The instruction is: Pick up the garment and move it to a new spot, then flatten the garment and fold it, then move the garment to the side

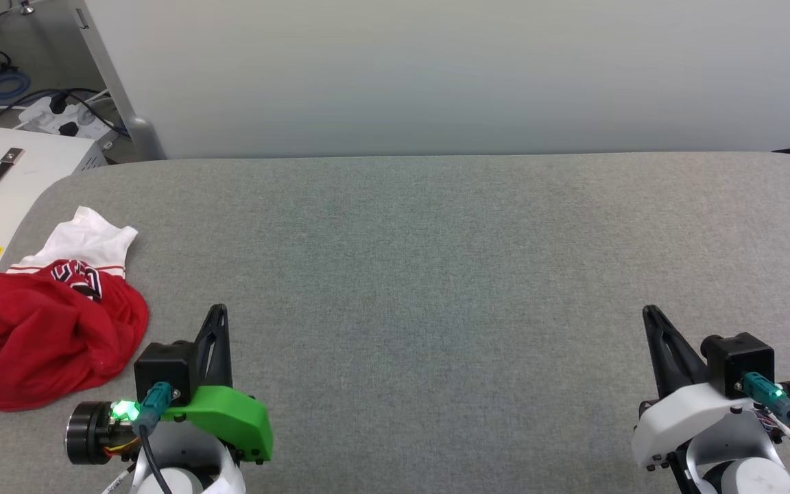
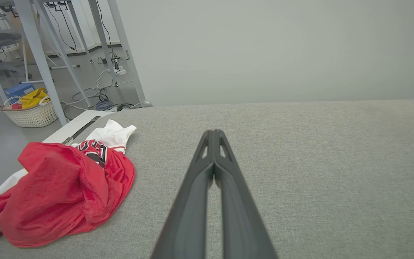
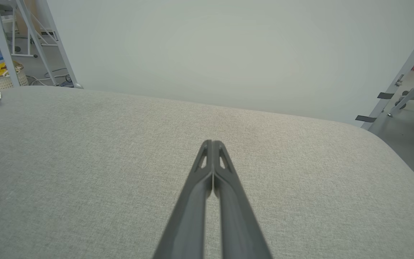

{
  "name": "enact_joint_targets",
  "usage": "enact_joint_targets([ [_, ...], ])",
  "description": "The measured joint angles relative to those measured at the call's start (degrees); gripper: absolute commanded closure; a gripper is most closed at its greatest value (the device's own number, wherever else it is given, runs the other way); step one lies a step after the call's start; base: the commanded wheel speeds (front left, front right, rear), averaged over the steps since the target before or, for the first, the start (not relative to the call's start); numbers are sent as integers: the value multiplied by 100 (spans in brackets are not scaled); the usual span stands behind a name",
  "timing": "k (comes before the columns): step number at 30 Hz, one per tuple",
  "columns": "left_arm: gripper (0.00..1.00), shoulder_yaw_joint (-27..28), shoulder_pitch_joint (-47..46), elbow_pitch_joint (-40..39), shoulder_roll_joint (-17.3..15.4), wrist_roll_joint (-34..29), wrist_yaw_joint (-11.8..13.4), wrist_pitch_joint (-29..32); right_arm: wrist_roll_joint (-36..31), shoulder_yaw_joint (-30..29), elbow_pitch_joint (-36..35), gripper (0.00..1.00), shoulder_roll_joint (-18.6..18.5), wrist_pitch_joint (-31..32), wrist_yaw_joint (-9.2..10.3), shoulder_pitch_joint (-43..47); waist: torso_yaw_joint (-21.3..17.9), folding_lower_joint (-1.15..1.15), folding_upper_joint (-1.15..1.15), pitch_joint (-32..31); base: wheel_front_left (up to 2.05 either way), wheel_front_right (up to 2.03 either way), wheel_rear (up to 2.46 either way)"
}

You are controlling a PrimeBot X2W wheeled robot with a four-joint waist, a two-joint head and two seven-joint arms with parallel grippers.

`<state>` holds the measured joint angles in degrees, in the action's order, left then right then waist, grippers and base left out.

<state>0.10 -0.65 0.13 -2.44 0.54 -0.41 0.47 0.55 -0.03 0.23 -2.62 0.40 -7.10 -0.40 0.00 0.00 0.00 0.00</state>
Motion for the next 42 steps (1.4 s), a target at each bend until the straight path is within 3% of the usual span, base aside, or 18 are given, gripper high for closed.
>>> enact_joint_targets([
  [31,100,-1,0,0,0,0,0,0,0,0,0,100,0,0,0,0,0,0,0,0,0,0,0],
  [32,0,1,-1,0,2,2,-2,4,3,-1,1,0,2,2,3,-1,0,0,0,0,0,0,0],
  [42,0,4,-3,46,12,8,-18,-43,36,4,40,0,11,-27,5,-1,2,0,0,6,0,0,0],
])
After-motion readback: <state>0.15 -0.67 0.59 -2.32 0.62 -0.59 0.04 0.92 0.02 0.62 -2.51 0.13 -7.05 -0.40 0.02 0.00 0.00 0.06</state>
